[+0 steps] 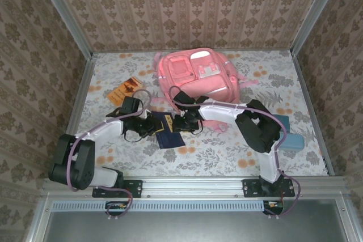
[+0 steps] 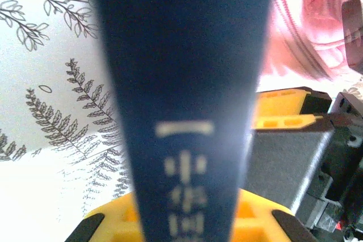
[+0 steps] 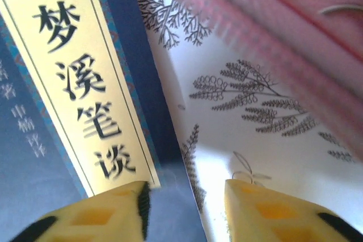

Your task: Pack the student bag

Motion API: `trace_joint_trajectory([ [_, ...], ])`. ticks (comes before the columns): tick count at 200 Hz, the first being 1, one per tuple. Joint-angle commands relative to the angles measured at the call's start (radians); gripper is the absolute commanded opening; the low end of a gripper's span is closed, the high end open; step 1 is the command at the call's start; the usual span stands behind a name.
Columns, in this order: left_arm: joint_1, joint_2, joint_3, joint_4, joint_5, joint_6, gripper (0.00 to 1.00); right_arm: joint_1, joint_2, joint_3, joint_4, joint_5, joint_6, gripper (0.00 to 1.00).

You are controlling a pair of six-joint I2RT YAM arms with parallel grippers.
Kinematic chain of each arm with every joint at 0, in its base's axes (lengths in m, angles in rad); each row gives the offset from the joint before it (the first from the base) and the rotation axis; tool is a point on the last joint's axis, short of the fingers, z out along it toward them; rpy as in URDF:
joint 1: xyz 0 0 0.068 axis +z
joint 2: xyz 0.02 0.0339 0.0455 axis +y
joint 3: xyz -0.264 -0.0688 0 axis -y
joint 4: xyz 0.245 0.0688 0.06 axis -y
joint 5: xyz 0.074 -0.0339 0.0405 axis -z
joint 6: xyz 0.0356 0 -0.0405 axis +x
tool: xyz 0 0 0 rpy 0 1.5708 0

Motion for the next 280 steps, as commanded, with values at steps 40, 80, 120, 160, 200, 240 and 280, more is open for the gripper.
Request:
trace_joint_trajectory([
  [40,0.038,-0.148,0.094,-0.037,-0.011,0.005,0.05,-0.069,-0.314,-0.203,0.272,-0.088,0.095,0.69],
  [80,0.039,-0.232,0.164,0.1,-0.021,-0.105,0.03,-0.129,-0.479,-0.385,0.562,-0.173,0.259,0.84],
  [120,0.024,-0.227,0.215,0.324,-0.064,-0.282,0.04,-0.172,-0.543,-0.474,0.828,-0.238,0.449,0.93],
  [160,-0.014,-0.178,0.257,0.495,-0.094,-0.432,0.03,-0.18,-0.512,-0.479,1.025,-0.247,0.609,0.96],
  [200,-0.027,-0.148,0.264,0.548,-0.11,-0.537,0.04,-0.187,-0.44,-0.48,1.234,-0.227,0.751,0.82],
  [240,-0.025,-0.152,0.238,0.559,-0.135,-0.569,0.04,-0.187,-0.409,-0.493,1.345,-0.196,0.819,0.67],
  [280,-0.019,-0.153,0.222,0.548,-0.156,-0.568,0.03,-0.188,-0.44,-0.526,1.349,-0.138,0.825,0.58],
])
